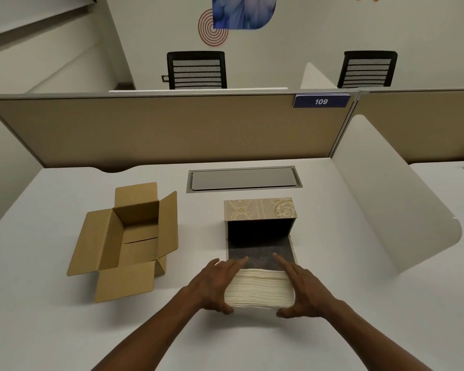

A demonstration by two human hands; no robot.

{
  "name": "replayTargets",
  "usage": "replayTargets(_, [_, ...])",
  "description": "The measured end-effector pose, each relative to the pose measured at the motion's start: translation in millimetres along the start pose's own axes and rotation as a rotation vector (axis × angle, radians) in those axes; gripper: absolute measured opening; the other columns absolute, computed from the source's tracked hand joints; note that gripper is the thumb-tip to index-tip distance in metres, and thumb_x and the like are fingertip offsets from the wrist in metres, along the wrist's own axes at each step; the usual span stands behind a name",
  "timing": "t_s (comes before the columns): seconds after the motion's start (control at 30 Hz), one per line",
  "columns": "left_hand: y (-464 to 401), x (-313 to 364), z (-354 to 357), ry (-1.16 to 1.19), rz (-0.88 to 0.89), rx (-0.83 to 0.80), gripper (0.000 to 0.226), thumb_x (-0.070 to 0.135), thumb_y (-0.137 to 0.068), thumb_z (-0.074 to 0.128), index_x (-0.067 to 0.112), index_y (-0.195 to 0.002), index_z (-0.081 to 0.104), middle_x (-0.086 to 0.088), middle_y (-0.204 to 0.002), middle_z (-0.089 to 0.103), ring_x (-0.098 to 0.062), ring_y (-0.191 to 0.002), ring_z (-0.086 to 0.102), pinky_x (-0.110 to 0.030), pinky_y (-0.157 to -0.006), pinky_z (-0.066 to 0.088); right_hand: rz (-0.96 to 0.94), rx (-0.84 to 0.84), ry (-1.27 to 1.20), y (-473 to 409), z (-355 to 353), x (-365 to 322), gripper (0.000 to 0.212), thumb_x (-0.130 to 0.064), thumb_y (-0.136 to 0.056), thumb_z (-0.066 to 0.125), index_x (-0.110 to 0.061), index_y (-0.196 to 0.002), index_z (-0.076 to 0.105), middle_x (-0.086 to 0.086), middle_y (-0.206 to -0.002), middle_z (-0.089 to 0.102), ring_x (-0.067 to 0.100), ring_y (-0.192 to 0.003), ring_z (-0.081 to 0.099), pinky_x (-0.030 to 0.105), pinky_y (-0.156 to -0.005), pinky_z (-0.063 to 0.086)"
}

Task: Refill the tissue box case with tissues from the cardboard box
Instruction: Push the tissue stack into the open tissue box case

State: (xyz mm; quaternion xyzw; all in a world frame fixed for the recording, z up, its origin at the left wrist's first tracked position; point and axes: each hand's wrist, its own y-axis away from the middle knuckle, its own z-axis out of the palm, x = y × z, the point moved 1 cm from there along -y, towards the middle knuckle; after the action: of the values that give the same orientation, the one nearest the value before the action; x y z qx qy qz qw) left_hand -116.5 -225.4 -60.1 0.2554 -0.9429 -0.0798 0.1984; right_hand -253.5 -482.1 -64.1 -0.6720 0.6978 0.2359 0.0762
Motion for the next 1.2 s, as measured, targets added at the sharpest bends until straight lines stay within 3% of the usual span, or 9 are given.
replayTargets(0.1, [-4,3,0,-0.066,-0.006,-0.035,0.127,0.059,-0.066,0.080,0.025,-0.157,-0.003,-0.004,-0.156,0.027,-0.025,-0.133,0.036,-0.040,-0.119,0.024,-0.019,-0.009,0.062,-6,1,-2,0.134,-0.081,-0.059,0.070,-0.023,-0.162,0.006,-0.003,-0.151,0.043,0.017,-0.125,0.049,0.029,-0.108,0.038])
replayTargets(0.23, [0,-5,5,-0.045,-0.032,-0.058,0.103,0.055,-0.063,0.081,0.025,-0.147,0.027,-0.001,-0.142,0.037,-0.020,-0.116,0.045,-0.034,-0.101,0.044,-0.062,-0.020,0.081,-7,6,-2,0.098,-0.073,-0.062,0.074,-0.024,-0.140,0.041,-0.006,-0.132,0.048,0.011,-0.102,0.051,0.025,-0.088,0.049])
replayTargets(0.3, [5,-12,9,-0.002,-0.053,-0.062,0.093,0.052,-0.062,0.080,0.030,-0.140,0.034,0.003,-0.134,0.041,-0.018,-0.109,0.049,-0.033,-0.091,0.048,-0.070,-0.028,0.079,-5,11,1,0.094,-0.072,-0.062,0.072,-0.026,-0.138,0.041,-0.007,-0.131,0.049,0.008,-0.099,0.051,0.021,-0.084,0.049])
replayTargets(0.47, [13,-21,15,0.038,-0.073,-0.036,0.082,0.050,-0.069,0.073,0.030,-0.140,0.035,0.003,-0.130,0.057,-0.019,-0.110,0.055,-0.033,-0.091,0.048,-0.057,-0.057,0.087,-2,20,11,0.098,-0.066,-0.070,0.070,-0.024,-0.151,0.032,-0.002,-0.149,0.050,0.018,-0.125,0.054,0.027,-0.104,0.044])
replayTargets(0.7, [19,-26,27,0.093,-0.087,-0.014,0.083,0.057,-0.068,0.070,0.033,-0.139,0.035,0.006,-0.130,0.056,-0.016,-0.110,0.053,-0.031,-0.092,0.048,-0.038,-0.055,0.067,4,25,14,0.096,-0.065,-0.073,0.070,-0.025,-0.152,0.033,-0.002,-0.151,0.049,0.018,-0.129,0.052,0.029,-0.108,0.043])
replayTargets(0.83, [18,-29,29,0.195,-0.117,0.023,0.082,0.053,-0.065,0.073,0.034,-0.137,0.038,0.009,-0.128,0.055,-0.011,-0.109,0.050,-0.029,-0.092,0.048,-0.059,0.050,0.041,4,29,15,0.093,-0.066,-0.070,0.070,-0.025,-0.148,0.041,0.000,-0.147,0.054,0.020,-0.125,0.057,0.028,-0.103,0.047])
replayTargets(0.97, [19,-32,34,0.316,-0.136,0.030,0.078,0.050,-0.062,0.077,0.038,-0.131,0.042,0.013,-0.122,0.057,-0.006,-0.106,0.053,-0.026,-0.087,0.052,0.000,-0.005,0.004,5,32,14,0.095,-0.067,-0.069,0.069,-0.027,-0.149,0.038,-0.005,-0.147,0.052,0.016,-0.124,0.054,0.024,-0.102,0.044])
replayTargets(1.07, [18,-34,32,0.561,-0.231,0.091,0.072,0.037,-0.059,0.083,0.040,-0.122,0.047,0.014,-0.112,0.062,-0.007,-0.101,0.059,-0.027,-0.080,0.055,0.102,0.019,-0.205,4,26,9,0.088,-0.058,-0.062,0.080,-0.036,-0.138,0.040,-0.012,-0.129,0.061,0.011,-0.108,0.060,0.017,-0.089,0.047])
replayTargets(1.2, [17,-44,31,1.187,-0.424,0.128,0.075,0.024,-0.066,0.089,0.034,-0.129,0.050,-0.002,-0.116,0.072,-0.020,-0.106,0.068,-0.033,-0.087,0.057,0.290,0.070,-0.866,4,19,18,0.083,-0.028,-0.060,0.095,-0.033,-0.125,0.044,0.002,-0.114,0.073,0.019,-0.102,0.072,0.034,-0.085,0.061])
